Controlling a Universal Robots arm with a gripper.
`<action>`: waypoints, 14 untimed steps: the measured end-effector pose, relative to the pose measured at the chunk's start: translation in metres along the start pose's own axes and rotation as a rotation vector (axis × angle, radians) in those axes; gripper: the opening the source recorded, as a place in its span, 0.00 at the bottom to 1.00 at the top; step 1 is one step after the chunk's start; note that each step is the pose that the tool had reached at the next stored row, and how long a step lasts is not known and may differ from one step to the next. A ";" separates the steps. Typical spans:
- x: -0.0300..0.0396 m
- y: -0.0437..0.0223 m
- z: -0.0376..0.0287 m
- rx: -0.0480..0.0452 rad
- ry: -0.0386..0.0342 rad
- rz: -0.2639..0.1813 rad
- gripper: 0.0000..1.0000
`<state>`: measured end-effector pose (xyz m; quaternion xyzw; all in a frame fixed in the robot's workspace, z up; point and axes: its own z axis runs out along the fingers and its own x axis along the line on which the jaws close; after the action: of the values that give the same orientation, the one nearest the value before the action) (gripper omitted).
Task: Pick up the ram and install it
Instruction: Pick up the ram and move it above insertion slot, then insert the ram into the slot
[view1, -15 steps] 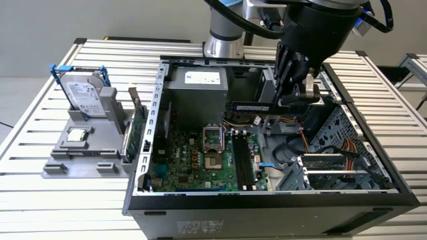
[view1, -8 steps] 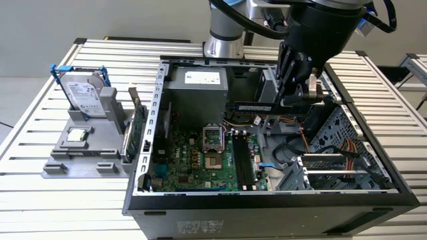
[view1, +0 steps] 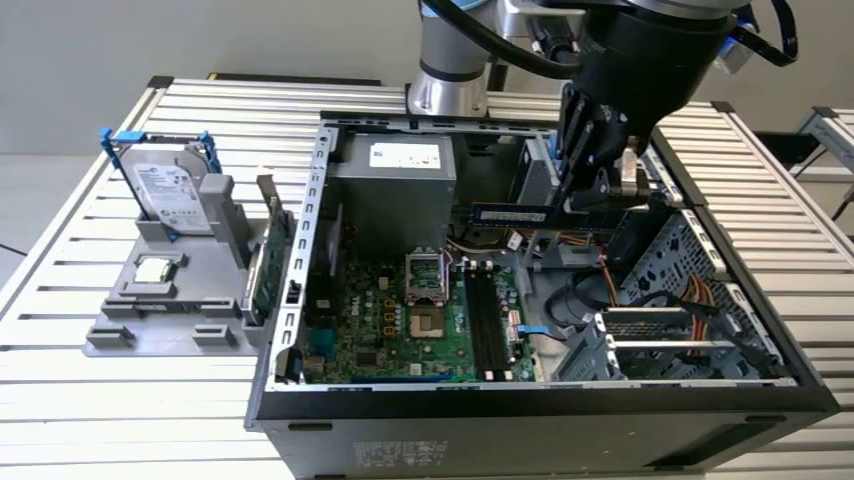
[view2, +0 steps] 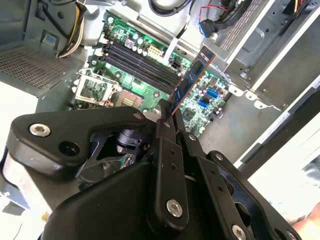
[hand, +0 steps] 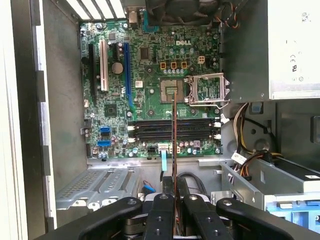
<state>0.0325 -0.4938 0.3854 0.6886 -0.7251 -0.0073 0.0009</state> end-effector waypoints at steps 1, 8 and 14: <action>0.0000 -0.0004 0.0000 0.0000 0.0000 0.000 0.00; -0.0001 -0.0031 0.0000 0.0000 0.0000 0.000 0.00; -0.0015 -0.0034 0.0000 0.0001 -0.0001 0.000 0.00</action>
<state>0.0360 -0.4925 0.3854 0.6886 -0.7251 -0.0074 0.0008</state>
